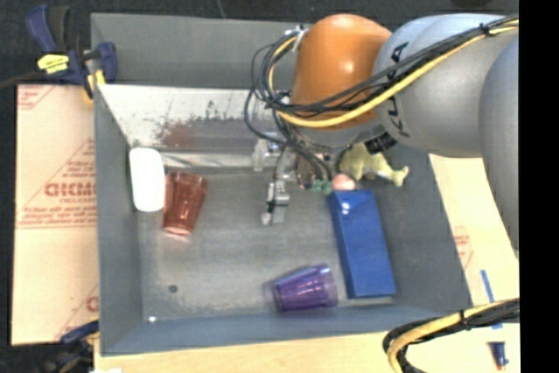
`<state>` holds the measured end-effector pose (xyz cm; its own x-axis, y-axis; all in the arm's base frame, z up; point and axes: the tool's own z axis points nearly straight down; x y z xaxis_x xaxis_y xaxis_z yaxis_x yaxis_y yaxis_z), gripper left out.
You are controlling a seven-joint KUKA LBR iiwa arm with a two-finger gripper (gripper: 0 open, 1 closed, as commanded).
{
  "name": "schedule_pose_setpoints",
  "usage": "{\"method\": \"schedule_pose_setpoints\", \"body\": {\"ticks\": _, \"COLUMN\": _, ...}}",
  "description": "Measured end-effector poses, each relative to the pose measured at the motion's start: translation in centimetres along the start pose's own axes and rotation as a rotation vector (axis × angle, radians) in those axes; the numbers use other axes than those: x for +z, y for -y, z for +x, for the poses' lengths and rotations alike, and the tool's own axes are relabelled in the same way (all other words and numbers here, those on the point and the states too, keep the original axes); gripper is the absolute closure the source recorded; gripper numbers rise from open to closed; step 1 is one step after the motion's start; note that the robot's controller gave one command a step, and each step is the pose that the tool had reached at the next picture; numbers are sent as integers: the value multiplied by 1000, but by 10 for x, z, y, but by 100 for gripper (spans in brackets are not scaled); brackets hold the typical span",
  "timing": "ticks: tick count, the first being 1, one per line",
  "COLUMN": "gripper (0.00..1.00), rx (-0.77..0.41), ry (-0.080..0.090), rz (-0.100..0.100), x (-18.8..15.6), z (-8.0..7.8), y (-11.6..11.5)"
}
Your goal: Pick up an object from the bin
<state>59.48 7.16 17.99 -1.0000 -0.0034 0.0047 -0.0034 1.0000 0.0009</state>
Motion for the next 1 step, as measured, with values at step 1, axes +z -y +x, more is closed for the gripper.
{"method": "schedule_pose_setpoints", "body": {"ticks": 1, "gripper": 0, "rx": 2, "ry": 8, "rz": 0, "x": -4, "z": -2, "y": 0}}
